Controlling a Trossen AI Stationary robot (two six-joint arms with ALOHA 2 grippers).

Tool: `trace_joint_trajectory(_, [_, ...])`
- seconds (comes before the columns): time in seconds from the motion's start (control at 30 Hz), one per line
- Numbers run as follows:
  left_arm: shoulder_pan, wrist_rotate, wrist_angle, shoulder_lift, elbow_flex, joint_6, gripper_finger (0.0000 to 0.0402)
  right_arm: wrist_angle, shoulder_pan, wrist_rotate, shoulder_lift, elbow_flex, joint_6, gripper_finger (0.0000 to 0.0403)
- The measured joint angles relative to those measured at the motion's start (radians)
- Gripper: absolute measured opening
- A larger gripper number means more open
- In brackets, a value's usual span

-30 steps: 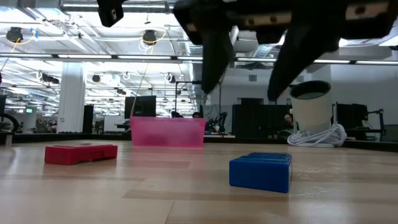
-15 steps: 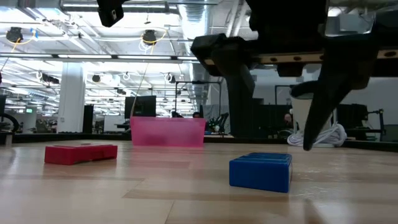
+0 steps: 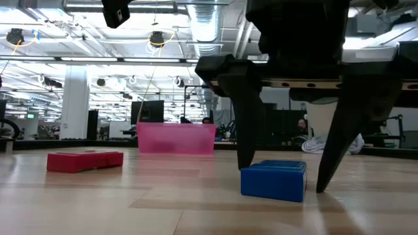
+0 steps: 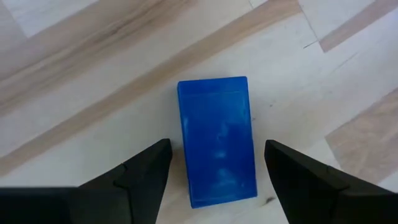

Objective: Pick & Place Office items
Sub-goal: Put the blue digital timer into the blue bin

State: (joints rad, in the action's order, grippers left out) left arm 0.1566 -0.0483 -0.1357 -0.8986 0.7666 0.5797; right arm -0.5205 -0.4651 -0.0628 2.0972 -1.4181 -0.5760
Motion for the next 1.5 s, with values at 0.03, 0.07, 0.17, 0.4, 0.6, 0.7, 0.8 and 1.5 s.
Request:
trace_joint_trajectory(0.03, [0.0, 0.0, 0.002, 0.0, 0.0, 0.0, 0.0199, 0.0, 0.0, 0.0, 0.0, 0.0, 0.0, 0.0255])
trace_joint_trajectory(0.07, [0.0, 0.0, 0.002, 0.0, 0.0, 0.0, 0.0198, -0.001, 0.001, -0.003, 0.0, 0.0, 0.0, 0.0255])
trace_joint_trajectory(0.17, [0.0, 0.0, 0.002, 0.0, 0.0, 0.0, 0.0195, -0.002, 0.001, -0.004, 0.0, 0.0, 0.0, 0.0247])
trace_joint_trajectory(0.4, [0.0, -0.001, 0.002, 0.0, 0.0, 0.001, 0.0191, -0.016, 0.001, -0.011, 0.001, 0.0, 0.006, 0.0184])
trace_joint_trajectory(0.6, [0.0, -0.004, 0.002, 0.0, 0.0, 0.004, 0.0188, -0.024, 0.0, -0.008, 0.001, -0.001, 0.09, 0.0138])
trace_joint_trajectory(0.7, [0.0, -0.004, 0.002, 0.0, 0.0, 0.004, 0.0186, -0.043, -0.002, -0.007, 0.0, -0.002, 0.125, 0.0142])
trace_joint_trajectory(0.8, [0.0, -0.004, 0.002, 0.0, 0.0, 0.004, 0.0186, -0.078, -0.011, -0.003, -0.005, -0.003, 0.176, 0.0159])
trace_joint_trajectory(1.5, [0.0, 0.002, 0.003, 0.0, 0.001, -0.005, 0.0185, -0.35, -0.152, -0.047, -0.146, 0.003, 0.797, 0.0148])
